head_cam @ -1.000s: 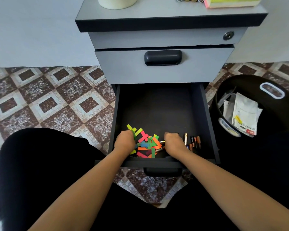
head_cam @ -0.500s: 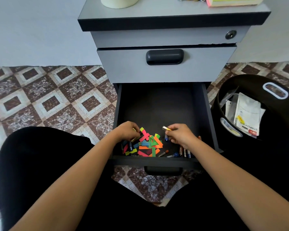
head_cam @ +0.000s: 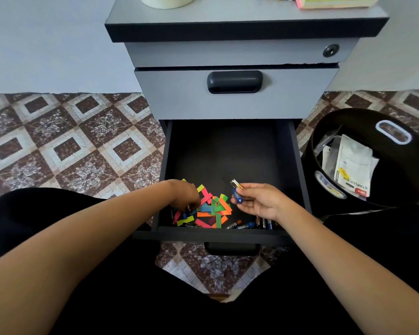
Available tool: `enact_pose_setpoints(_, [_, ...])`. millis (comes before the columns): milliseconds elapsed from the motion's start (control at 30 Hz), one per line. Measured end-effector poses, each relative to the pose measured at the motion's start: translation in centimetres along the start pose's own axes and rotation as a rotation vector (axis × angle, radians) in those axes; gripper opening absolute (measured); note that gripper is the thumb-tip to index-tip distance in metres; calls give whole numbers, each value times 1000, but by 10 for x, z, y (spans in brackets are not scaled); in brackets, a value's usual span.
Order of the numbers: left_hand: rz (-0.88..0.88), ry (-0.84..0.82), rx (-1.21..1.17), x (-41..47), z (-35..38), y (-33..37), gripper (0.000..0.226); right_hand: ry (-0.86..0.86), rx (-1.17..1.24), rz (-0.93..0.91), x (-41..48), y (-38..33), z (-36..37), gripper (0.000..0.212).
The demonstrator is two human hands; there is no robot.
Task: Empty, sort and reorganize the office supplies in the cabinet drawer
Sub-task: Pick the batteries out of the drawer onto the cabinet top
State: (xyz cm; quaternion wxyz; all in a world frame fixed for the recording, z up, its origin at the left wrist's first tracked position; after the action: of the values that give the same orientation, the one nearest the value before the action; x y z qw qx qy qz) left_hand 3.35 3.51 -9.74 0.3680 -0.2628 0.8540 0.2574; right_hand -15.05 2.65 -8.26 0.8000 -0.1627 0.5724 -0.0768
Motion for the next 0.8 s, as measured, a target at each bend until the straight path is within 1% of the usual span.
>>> enact_pose_setpoints(167, [93,-73,198,-3,6,3,33,22,-5,-12,-1,0,1,12])
enact_pose_setpoints(300, [137,-101,318,-6,11,7,26,33,45,13,1,1,1,16])
enact_pose_setpoints(400, [125,-92,347,-8,11,9,24,30,81,51,1,3,0,10])
enact_pose_setpoints(467, [79,-50,299,-10,8,7,22,27,86,68,-1,4,0,7])
enact_pose_setpoints(533, [23,73,166,-13,1,6,24,18,98,71,-4,4,2,6])
enact_pose_setpoints(567, [0,160,66,-16,-4,6,26,14,108,70,-5,4,3,6])
enact_pose_setpoints(700, [-89,596,-386,-30,-25,4,27,-6,148,58,-10,0,7,6])
enact_pose_setpoints(800, [-145,821,-675,-41,-41,7,22,-45,190,38,-17,-3,12,7])
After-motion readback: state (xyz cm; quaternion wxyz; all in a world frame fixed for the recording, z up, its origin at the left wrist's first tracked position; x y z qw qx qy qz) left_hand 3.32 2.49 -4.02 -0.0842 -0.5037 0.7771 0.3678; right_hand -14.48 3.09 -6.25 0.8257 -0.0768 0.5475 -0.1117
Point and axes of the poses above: each hand's wrist, its own x-axis towards the middle knuckle, its own z-axis out of the palm, y = z × x, the point moved 5 cm from there along x, towards the middle knuckle, and after that the axes turned 15 degrees about z, right-handed, at the moved point
